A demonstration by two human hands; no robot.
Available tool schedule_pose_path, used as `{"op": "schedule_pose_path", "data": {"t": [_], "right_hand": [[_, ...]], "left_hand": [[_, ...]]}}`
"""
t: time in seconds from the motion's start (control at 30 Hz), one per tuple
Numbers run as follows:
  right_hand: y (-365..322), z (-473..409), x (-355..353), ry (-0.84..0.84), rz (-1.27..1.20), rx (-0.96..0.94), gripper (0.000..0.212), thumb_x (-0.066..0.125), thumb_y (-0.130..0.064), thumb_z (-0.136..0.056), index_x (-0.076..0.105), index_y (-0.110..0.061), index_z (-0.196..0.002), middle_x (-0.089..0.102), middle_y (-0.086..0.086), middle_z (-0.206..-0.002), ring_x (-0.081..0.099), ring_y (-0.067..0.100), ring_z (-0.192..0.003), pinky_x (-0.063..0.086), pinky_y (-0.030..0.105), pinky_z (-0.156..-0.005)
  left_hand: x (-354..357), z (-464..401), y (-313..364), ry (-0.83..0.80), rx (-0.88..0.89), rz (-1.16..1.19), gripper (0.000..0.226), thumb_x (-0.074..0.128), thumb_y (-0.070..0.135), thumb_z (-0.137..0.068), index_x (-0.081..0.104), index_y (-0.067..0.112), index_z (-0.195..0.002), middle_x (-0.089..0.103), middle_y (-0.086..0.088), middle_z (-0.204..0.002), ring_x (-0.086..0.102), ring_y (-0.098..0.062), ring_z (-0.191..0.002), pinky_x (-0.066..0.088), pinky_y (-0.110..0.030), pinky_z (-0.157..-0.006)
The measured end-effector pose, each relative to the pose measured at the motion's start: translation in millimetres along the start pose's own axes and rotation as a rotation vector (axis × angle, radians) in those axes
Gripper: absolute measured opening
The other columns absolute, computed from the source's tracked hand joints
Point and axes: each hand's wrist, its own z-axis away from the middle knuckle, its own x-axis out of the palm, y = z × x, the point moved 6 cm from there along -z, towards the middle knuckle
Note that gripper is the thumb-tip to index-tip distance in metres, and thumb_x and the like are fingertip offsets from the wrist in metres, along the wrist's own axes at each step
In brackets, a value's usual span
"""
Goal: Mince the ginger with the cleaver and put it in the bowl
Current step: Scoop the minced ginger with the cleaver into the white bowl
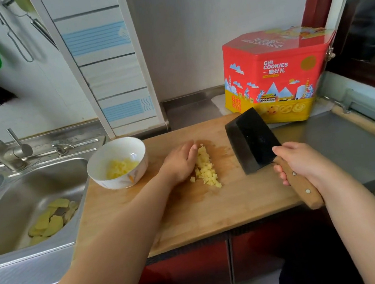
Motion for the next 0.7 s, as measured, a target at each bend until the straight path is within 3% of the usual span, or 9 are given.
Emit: {"op": "schedule_pose_path", "data": {"t": [0.13,0.33,0.4,0.47,0.6,0.7], "right_hand": [[1,-13,7,-0.054,0.036,0.008,0.022,0.047,-0.028,-0.102,0.055,-0.012,-0.116,0.056,0.007,-0.059,0.051,0.018,-0.046,0.049,0.029,-0.048],[0,-17,23,-0.225,0.144,0.019,0.024,0.048,-0.030,-0.102,0.054,-0.015,-0.118,0.058,0.006,-0.059,0.053,0.017,-0.047,0.048,0.030,-0.049],[-1,-11,28,-0.278,0.180,0.015,0.020,0.047,-0.029,-0.102,0.056,-0.014,-0.112,0.056,0.006,-0.059,0.050,0.017,-0.046,0.047,0.029,-0.048],[0,-5,33,-0.305,0.195,0.014,0.018,0.047,-0.028,-0.102,0.057,-0.014,-0.107,0.055,0.005,-0.058,0.049,0.016,-0.046,0.046,0.028,-0.047],[5,7,47,-0.303,0.172,0.017,0.016,0.045,-0.025,-0.102,0.055,-0.013,-0.106,0.053,0.005,-0.056,0.048,0.016,-0.043,0.045,0.028,-0.046],[12,13,64,-0.273,0.152,0.020,0.034,0.044,-0.025,-0.102,0.046,-0.014,-0.134,0.055,0.004,-0.056,0.050,0.015,-0.042,0.047,0.027,-0.044]], "left_hand": [[7,0,11,-0.087,0.042,0.111,0.059,0.017,0.056,-0.100,0.037,0.025,-0.146,0.045,-0.001,-0.147,0.039,-0.022,-0.136,0.027,-0.039,-0.113],[13,22,26,-0.147,0.104,0.443,0.051,0.020,0.053,-0.101,0.058,0.030,-0.128,0.058,0.011,-0.130,0.049,-0.007,-0.122,0.030,-0.026,-0.103],[8,27,25,-0.058,0.089,0.561,0.052,0.020,0.054,-0.101,0.058,0.030,-0.127,0.057,0.014,-0.128,0.049,-0.002,-0.119,0.033,-0.022,-0.100],[2,29,19,0.070,0.026,0.647,0.056,0.018,0.059,-0.099,0.056,0.031,-0.128,0.055,0.012,-0.132,0.047,-0.006,-0.122,0.033,-0.028,-0.102],[7,32,13,0.146,-0.090,0.561,0.058,0.013,0.062,-0.097,0.049,0.028,-0.127,0.052,0.009,-0.126,0.047,-0.011,-0.121,0.033,-0.029,-0.099],[15,36,29,0.193,-0.022,0.367,0.076,0.010,0.067,-0.093,0.046,0.016,-0.137,0.052,0.000,-0.136,0.043,-0.015,-0.129,0.033,-0.036,-0.109]]}}
